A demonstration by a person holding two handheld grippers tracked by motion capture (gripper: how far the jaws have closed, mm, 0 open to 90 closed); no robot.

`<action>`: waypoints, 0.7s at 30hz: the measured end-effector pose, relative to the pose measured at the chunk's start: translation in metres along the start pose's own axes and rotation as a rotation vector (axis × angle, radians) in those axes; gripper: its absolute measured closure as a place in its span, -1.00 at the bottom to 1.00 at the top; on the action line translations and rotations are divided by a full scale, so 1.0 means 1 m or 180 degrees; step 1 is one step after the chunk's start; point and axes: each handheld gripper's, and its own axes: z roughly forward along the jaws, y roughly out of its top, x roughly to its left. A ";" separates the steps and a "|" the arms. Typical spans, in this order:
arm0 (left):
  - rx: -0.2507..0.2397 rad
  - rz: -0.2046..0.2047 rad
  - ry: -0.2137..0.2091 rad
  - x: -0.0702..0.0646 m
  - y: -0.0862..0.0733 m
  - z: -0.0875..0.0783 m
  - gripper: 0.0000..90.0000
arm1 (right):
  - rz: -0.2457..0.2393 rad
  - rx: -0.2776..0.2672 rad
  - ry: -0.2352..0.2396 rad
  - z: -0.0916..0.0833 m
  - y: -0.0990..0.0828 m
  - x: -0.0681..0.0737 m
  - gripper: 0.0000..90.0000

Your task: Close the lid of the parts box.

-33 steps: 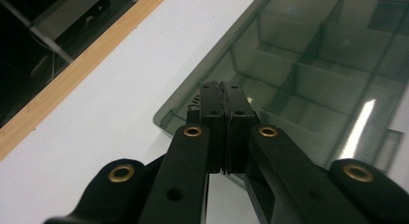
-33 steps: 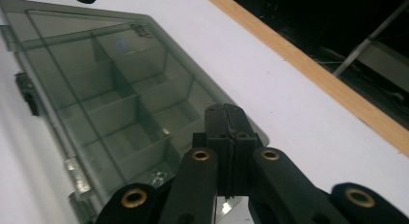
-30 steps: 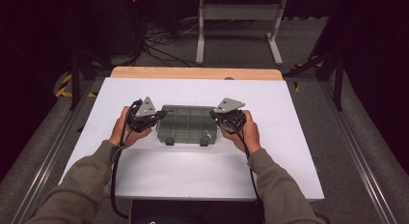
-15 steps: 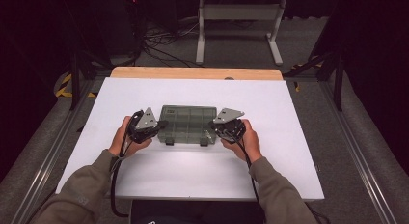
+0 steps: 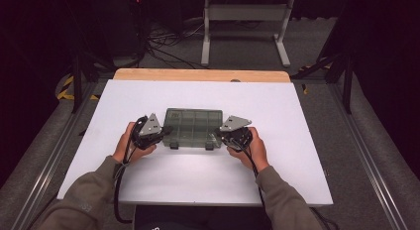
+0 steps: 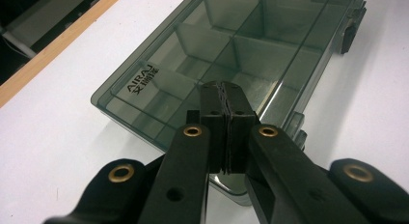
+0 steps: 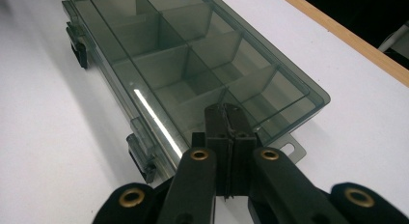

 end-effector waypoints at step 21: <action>-0.0260 -0.0222 -0.0053 -0.001 -0.017 0.005 0.99 | -0.0132 -0.0143 -0.0190 0.002 -0.011 0.016 1.00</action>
